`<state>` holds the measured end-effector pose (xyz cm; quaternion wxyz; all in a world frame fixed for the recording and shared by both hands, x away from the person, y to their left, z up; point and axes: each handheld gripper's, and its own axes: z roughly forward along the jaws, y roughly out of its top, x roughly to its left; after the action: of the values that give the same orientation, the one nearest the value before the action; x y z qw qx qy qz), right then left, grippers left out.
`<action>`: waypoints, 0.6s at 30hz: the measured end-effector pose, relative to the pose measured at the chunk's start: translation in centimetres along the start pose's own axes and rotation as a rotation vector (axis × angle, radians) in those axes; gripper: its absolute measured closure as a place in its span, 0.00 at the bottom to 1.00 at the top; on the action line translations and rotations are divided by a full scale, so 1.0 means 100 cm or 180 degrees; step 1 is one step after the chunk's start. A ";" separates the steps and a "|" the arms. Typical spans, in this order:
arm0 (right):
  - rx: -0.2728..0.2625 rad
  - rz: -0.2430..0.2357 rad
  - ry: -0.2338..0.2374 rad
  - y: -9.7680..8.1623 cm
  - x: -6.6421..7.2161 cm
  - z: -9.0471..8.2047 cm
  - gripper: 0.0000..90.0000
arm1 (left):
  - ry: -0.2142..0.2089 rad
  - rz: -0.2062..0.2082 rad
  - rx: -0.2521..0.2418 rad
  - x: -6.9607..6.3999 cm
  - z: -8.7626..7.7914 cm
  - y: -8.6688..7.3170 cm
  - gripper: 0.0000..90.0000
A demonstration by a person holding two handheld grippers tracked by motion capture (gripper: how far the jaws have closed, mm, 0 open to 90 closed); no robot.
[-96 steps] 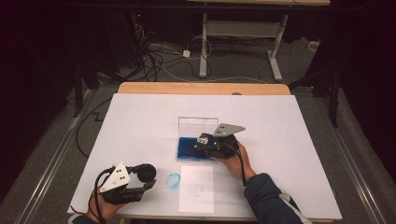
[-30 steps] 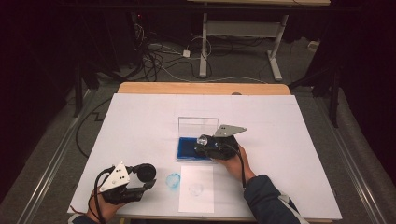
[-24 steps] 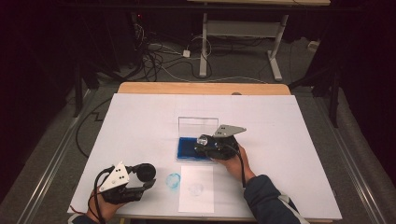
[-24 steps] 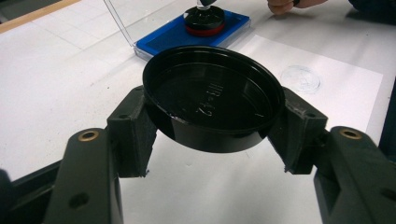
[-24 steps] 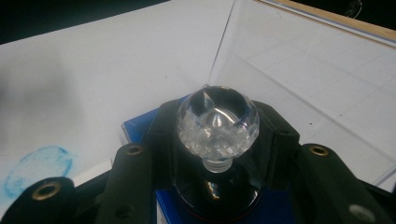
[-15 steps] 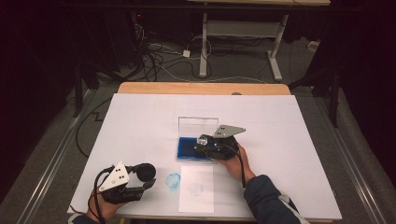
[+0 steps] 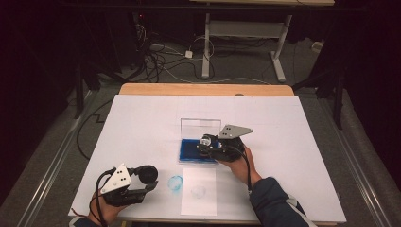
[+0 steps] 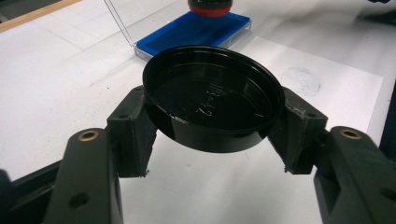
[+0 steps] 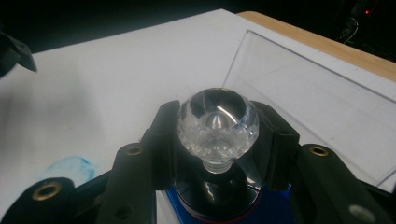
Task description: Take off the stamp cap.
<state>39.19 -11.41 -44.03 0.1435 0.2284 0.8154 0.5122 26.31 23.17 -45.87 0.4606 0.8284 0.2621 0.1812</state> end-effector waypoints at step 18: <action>-0.0138 -0.0224 0.0404 0.012 0.048 -0.041 0.63 | 0.0014 0.0022 -0.0031 -0.002 0.000 0.003 0.40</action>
<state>33.50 -11.63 -41.13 0.1143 0.1634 0.8192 0.5378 26.19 22.88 -45.61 0.4633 0.8267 0.2594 0.1860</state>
